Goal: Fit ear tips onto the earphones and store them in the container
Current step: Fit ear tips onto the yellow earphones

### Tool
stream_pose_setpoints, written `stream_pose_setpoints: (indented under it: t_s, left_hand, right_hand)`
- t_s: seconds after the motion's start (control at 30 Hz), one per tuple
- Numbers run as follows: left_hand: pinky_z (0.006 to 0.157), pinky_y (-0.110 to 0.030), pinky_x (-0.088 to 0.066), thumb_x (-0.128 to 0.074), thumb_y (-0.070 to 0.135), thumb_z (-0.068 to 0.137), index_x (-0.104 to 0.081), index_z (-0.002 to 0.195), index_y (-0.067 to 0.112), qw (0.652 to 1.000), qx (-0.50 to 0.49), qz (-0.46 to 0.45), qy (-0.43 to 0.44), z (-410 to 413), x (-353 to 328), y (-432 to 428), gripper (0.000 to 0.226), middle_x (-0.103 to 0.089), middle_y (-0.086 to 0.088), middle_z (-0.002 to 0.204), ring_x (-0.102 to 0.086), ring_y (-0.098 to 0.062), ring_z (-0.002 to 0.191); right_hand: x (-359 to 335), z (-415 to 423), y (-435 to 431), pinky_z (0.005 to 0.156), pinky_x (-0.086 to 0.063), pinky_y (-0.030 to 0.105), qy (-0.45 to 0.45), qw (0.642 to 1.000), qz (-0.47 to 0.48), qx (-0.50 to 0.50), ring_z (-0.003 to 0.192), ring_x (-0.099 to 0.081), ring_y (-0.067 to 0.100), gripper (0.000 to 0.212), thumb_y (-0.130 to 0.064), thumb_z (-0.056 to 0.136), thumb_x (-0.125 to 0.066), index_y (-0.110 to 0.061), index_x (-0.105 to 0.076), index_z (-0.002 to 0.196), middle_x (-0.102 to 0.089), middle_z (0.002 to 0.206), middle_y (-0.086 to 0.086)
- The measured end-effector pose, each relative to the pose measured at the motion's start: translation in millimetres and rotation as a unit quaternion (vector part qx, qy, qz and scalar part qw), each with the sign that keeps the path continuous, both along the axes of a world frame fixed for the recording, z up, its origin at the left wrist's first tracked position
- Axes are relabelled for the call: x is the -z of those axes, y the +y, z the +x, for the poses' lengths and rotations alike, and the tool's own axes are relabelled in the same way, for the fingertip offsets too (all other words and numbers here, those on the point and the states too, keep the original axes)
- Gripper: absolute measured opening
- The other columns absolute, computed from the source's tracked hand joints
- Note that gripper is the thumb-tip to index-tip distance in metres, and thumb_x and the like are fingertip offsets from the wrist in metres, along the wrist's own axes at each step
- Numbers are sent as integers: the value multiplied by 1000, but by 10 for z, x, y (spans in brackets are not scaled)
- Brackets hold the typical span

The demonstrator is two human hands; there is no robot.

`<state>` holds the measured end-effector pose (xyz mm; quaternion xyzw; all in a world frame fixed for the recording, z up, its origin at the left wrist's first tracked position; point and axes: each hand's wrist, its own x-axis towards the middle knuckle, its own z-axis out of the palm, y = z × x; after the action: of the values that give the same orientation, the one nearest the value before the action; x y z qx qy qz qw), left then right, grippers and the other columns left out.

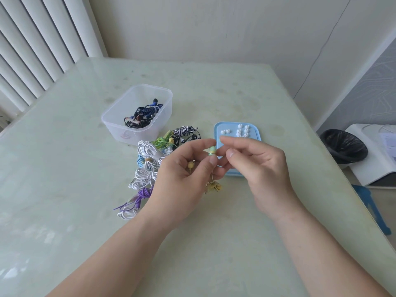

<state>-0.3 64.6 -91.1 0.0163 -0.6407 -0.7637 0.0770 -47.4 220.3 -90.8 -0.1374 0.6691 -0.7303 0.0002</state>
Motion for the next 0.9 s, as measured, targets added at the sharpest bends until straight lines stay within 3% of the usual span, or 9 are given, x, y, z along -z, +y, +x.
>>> stream_pose_setpoints:
  t_s: [0.17, 0.3, 0.4, 0.47, 0.53, 0.63, 0.8, 0.9]
  left_hand:
    - [78, -33, -64, -64, 1, 99, -67, 121, 7, 999, -26, 38, -7, 8, -98, -23, 22, -70, -1, 80, -79, -24, 84]
    - [78, -44, -64, -66, 6, 100, -68, 121, 10, 995, -39, 88, -16, 1, -291, -47, 21, -69, -11, 92, -78, -33, 88]
    - [79, -47, -65, -66, 7, 100, -67, 121, 13, 996, -48, 69, -12, -9, -440, -104, 21, -72, -13, 96, -79, -28, 92]
    - [79, -36, -64, -66, 7, 100, -67, 119, 16, 996, -81, -22, 2, -25, -491, -178, 21, -76, -9, 95, -79, -20, 87]
    - [78, -31, -63, -67, 9, 99, -69, 117, 24, 984, -113, -136, 12, -33, -526, -268, 23, -75, 0, 92, -78, -12, 82]
    - [79, -43, -64, -64, 15, 101, -68, 117, 26, 975, -103, -199, -15, -61, -548, -335, 20, -75, 3, 89, -78, -12, 77]
    - [81, -41, -66, -58, 23, 105, -64, 126, 14, 989, -46, -118, -81, -170, -754, -528, 23, -76, -14, 101, -78, -25, 91]
    - [75, -36, -66, -66, 14, 100, -60, 132, 14, 988, -39, -125, -86, -288, -891, -756, 33, -70, -16, 111, -77, -23, 91]
  right_hand:
    - [-22, -2, 22, 86, -60, 38, -47, 996, 28, -71, 95, -74, 24, 42, -11, 79, -75, -14, -71, 120, -76, 104, 10]
    - [-11, 68, -59, 89, -58, 45, -39, 982, 87, -162, 106, -72, 23, 45, -10, 75, -86, -22, -74, 116, -77, 110, 2]
    - [-79, 110, -140, 73, -57, 43, -70, 987, 46, -136, 83, -71, 29, 25, -6, 83, -82, -12, -77, 107, -77, 95, 15]
    - [-177, 135, -186, 67, -56, 41, -96, 988, 10, -118, 73, -68, 30, 20, -19, 83, -82, -5, -77, 97, -74, 87, 20]
    - [-299, 152, -256, 62, -54, 39, -119, 987, 14, -106, 68, -66, 29, 34, -35, 86, -75, -2, -76, 92, -73, 82, 21]
    - [-427, 89, -384, 52, -48, 32, -144, 982, 95, -79, 59, -62, 25, 55, -53, 95, -60, 0, -72, 88, -71, 72, 17]
    - [-658, -148, -731, 43, -37, 23, -78, 959, 268, -52, 44, -54, 13, 68, -64, 102, -37, -6, -66, 80, -64, 59, 5]
    - [-853, -324, -977, 40, -35, 19, -84, 950, 293, -61, 38, -50, 10, 71, -65, 103, -23, -14, -64, 75, -61, 56, 3]
